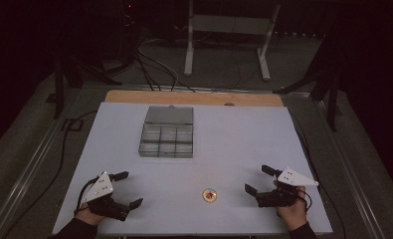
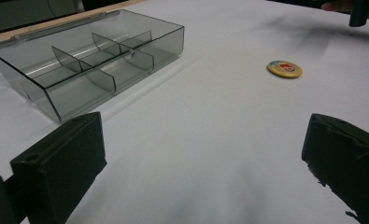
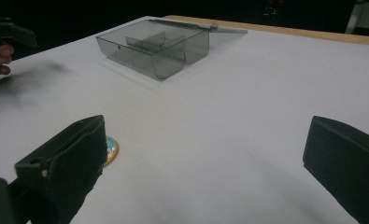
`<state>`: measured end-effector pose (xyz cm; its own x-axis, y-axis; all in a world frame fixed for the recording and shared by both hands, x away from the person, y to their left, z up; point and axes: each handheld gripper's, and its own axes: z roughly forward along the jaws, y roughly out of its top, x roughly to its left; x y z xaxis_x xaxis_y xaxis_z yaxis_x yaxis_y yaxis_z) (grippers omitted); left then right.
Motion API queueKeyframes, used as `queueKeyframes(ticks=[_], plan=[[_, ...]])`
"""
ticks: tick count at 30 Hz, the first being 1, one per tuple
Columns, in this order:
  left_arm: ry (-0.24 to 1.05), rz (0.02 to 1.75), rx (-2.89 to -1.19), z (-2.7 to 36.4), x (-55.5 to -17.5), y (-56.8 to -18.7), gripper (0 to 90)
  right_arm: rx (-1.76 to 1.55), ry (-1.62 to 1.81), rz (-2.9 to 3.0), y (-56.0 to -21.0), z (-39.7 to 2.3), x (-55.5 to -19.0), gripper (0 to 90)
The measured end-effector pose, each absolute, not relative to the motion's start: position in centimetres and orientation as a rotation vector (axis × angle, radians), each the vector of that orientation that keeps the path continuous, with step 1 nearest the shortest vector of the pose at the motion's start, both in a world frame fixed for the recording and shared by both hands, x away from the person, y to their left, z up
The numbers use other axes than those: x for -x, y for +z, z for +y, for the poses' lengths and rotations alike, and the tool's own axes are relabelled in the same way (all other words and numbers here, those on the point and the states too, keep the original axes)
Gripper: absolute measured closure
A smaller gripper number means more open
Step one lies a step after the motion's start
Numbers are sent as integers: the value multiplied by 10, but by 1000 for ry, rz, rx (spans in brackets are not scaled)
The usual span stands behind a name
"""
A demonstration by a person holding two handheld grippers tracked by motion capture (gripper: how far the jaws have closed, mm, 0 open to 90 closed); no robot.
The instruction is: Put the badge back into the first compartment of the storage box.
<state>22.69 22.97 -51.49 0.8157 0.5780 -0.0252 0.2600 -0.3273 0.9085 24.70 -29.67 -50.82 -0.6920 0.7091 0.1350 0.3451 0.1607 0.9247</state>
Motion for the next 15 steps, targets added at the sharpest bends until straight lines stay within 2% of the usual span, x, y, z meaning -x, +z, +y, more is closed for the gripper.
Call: queueKeyframes(ticks=[15], plan=[[350,644,-1918,233,-230,-515,2,-1030,1528,2093,-507,-293,-247,0]])
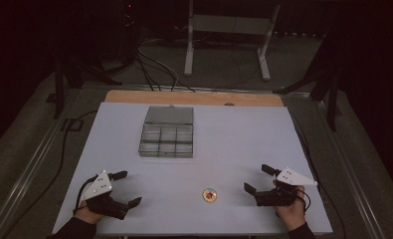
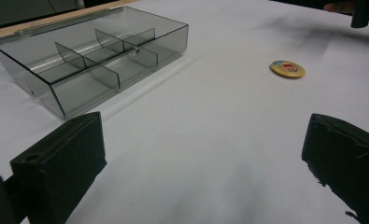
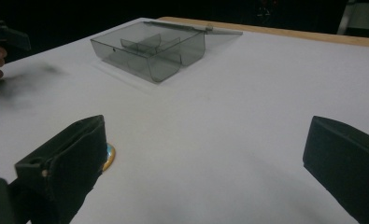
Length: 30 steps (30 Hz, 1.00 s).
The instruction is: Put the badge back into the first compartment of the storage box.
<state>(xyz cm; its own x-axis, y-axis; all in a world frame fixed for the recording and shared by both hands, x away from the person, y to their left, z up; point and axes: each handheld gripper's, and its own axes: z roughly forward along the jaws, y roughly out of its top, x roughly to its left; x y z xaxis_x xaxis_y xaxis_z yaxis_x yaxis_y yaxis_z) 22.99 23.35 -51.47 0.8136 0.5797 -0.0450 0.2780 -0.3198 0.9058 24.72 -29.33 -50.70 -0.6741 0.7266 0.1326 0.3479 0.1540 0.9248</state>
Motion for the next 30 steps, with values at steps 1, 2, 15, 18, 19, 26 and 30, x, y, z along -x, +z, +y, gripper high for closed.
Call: queueKeyframes(ticks=[1,2,15,18,19,26,30], plan=[[346,639,-1924,233,-230,-514,3,-1029,1530,2088,-506,-293,-247,0],[347,632,-1928,233,-230,-514,3,-1026,1537,2080,-506,-293,-247,0],[306,596,-1905,228,-231,-503,3,-1025,1572,2057,-503,-292,-244,0],[301,585,-1903,226,-233,-500,3,-1022,1573,2061,-503,-291,-244,0],[296,583,-1900,226,-233,-499,3,-1023,1574,2060,-503,-291,-244,0],[285,557,-1896,220,-235,-492,3,-1024,1580,2059,-503,-291,-243,0],[276,542,-1893,214,-237,-488,3,-1024,1579,2063,-503,-291,-243,0]])
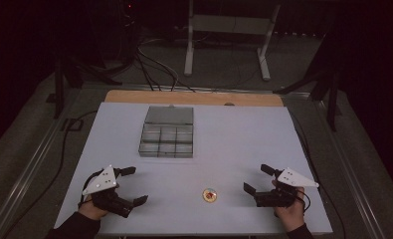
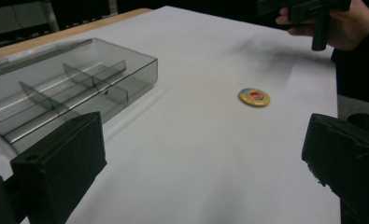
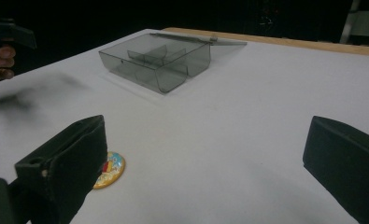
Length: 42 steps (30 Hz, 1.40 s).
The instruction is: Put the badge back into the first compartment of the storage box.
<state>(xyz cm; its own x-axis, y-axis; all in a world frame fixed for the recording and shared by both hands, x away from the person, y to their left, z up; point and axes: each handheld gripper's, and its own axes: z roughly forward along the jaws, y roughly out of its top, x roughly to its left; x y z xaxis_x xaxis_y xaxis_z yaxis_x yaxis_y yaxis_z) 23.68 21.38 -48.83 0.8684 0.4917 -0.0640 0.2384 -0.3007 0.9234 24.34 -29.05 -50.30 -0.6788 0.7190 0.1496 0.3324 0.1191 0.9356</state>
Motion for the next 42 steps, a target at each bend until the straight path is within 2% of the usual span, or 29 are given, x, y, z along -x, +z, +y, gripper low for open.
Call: queueKeyframes(ticks=[27,42], plan=[[139,386,-1944,138,-256,-479,3,-1013,1591,2060,-503,-291,-243,0],[96,357,-1940,110,-266,-479,3,-1018,1593,2064,-503,-292,-243,0]])
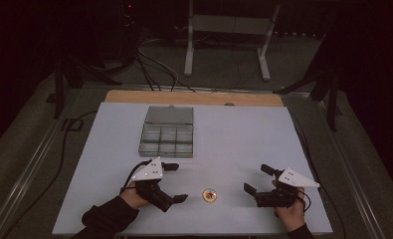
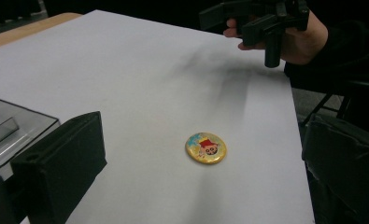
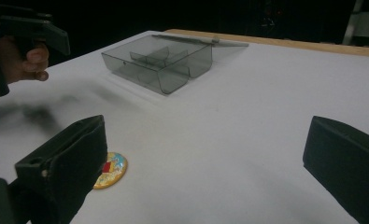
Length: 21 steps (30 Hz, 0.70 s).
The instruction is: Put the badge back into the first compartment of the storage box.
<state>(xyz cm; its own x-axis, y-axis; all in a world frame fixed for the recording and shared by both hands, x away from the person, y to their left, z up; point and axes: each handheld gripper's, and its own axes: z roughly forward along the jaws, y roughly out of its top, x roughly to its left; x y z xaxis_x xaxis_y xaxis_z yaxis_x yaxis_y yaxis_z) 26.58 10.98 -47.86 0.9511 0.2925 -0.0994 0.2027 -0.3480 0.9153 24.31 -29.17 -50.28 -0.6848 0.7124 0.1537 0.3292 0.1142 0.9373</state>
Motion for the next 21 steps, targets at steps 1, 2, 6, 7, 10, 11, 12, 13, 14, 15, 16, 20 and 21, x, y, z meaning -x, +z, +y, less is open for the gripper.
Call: queueKeyframes(ticks=[1,2,6,7,10,11,12,13,14,15,16,20,21], plan=[[95,355,-1941,108,-266,-479,3,-1020,1592,2063,-503,-292,-243,0],[92,354,-1941,106,-266,-479,3,-1022,1595,2063,-503,-292,-243,0],[85,341,-1950,95,-268,-481,3,-1021,1596,2064,-503,-292,-243,0],[82,340,-1952,93,-268,-481,3,-1025,1599,2064,-503,-292,-243,0],[72,332,-1962,84,-268,-484,3,-1030,1602,2063,-503,-293,-243,0],[72,332,-1962,84,-268,-484,3,-1030,1602,2063,-503,-293,-243,0],[65,325,-1971,79,-269,-486,3,-1028,1600,2065,-503,-293,-244,0],[58,324,-1974,77,-269,-487,3,-1029,1601,2067,-503,-293,-244,0],[57,323,-1980,75,-269,-488,3,-1030,1603,2066,-503,-293,-244,0],[55,319,-1985,73,-269,-489,3,-1027,1602,2067,-503,-293,-244,0],[52,316,-1990,71,-269,-490,3,-1025,1600,2071,-504,-293,-244,0],[40,309,-2004,63,-269,-494,3,-1027,1604,2071,-504,-293,-244,0],[40,304,-2012,61,-269,-495,3,-1026,1601,2074,-504,-293,-244,0]])
